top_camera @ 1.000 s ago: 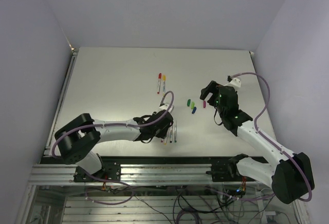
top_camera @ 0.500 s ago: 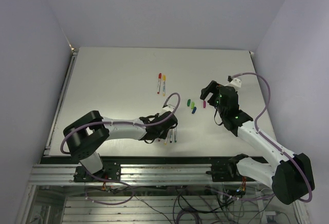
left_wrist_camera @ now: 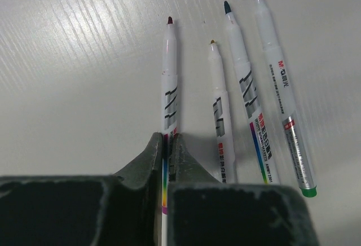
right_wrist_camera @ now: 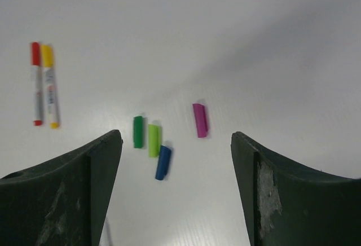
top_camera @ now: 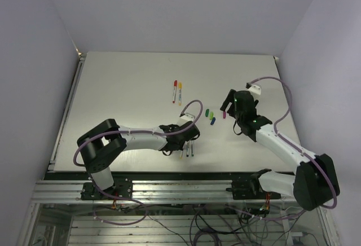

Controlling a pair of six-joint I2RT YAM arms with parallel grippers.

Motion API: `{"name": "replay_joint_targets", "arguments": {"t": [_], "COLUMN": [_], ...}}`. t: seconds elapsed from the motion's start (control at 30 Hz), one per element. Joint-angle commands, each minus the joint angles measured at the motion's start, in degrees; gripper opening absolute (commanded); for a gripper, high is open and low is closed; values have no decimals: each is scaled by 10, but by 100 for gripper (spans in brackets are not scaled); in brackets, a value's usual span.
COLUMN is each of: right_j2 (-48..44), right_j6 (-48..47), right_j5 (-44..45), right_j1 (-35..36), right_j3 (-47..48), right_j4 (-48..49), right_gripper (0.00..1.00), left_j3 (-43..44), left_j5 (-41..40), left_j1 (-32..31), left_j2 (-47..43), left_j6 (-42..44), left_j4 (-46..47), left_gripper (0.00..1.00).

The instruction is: Insert the pens into the pen caps

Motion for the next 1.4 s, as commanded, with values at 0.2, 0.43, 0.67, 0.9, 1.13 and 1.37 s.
{"name": "replay_joint_targets", "arguments": {"t": [0.2,0.43,0.67,0.9,1.13,1.37], "right_j2": [122,175,236,267,289,320], "right_j6": [-6,-12,-23,-24,-27,-32], "right_j5": [8,8,3,-13,-10,-9], "right_j1": [-8,-8,-12,-14,-17,-20], "right_j3": [70,80,89,99,99,109], "right_j4": [-74,-69,-53,-49,-42,-49], "right_gripper": [67,61,57,56,55,50], "left_j3": [-17,-32,-48,-68,-68,-57], "left_j5": [-6,7,32,63,95,111], "left_j1": [17,60,81,104,119,122], "left_j2": [-57,-136,-182,-200,-191,-172], "left_j6": [3,16,10,-7,-13,-9], "left_j4": [8,97,146,173,186,184], "left_gripper": [7,7,7,7,7,7]}}
